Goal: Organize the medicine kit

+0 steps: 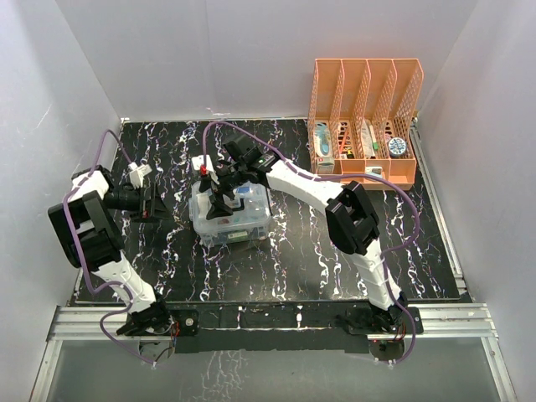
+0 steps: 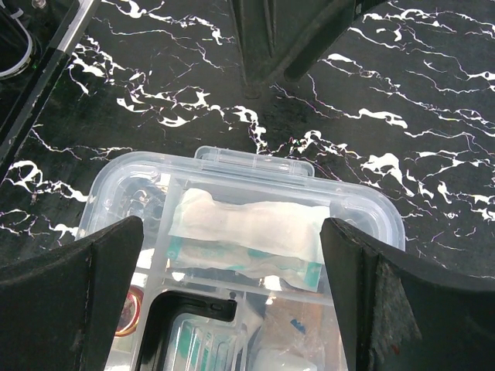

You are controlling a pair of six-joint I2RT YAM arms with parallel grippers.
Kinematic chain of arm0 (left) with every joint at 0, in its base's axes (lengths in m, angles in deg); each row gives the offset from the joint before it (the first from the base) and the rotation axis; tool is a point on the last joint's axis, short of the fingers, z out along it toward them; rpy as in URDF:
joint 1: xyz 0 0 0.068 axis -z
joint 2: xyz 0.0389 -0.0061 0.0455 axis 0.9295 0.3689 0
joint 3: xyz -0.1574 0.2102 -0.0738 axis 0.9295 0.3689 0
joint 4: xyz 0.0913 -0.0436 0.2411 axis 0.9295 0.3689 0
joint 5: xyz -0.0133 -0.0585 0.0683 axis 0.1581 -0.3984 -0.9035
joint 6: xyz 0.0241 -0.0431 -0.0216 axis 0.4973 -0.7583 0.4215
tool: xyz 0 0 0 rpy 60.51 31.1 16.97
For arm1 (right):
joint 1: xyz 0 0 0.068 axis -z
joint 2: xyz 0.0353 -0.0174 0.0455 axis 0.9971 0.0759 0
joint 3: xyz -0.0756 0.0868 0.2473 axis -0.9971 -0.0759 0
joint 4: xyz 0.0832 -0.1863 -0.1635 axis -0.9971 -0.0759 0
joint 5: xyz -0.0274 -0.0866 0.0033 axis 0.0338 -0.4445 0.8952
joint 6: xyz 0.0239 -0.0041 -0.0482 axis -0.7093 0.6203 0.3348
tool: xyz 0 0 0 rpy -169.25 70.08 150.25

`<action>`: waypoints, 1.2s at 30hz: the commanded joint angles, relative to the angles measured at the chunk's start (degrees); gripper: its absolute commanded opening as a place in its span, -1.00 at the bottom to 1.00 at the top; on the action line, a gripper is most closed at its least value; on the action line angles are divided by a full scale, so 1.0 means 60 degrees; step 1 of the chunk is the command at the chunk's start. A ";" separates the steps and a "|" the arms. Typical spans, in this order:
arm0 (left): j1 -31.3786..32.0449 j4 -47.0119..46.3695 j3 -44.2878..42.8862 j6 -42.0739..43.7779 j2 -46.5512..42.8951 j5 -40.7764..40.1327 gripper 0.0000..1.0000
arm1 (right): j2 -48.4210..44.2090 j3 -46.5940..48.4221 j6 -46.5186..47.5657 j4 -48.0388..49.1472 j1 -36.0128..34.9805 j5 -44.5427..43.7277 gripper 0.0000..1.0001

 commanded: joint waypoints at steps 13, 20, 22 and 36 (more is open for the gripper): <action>0.1478 -0.1706 0.0321 -0.3007 0.1816 0.1407 -1.00 | 0.0982 -0.1572 0.0464 -0.2053 0.0273 -0.3012 0.97; 0.1919 -0.2145 0.0389 -0.3616 0.2131 0.2237 -1.00 | 0.0801 -0.1695 0.0464 -0.2051 0.0381 -0.3093 0.97; 0.1970 -0.2137 0.0350 -0.3702 0.2109 0.2486 -1.00 | 0.0810 -0.1698 0.0439 -0.2053 0.0394 -0.3087 0.97; 0.1975 0.0141 -0.0680 -0.2756 0.1246 0.3131 -1.00 | 0.0781 -0.1795 0.0347 -0.2104 0.0408 -0.3164 0.97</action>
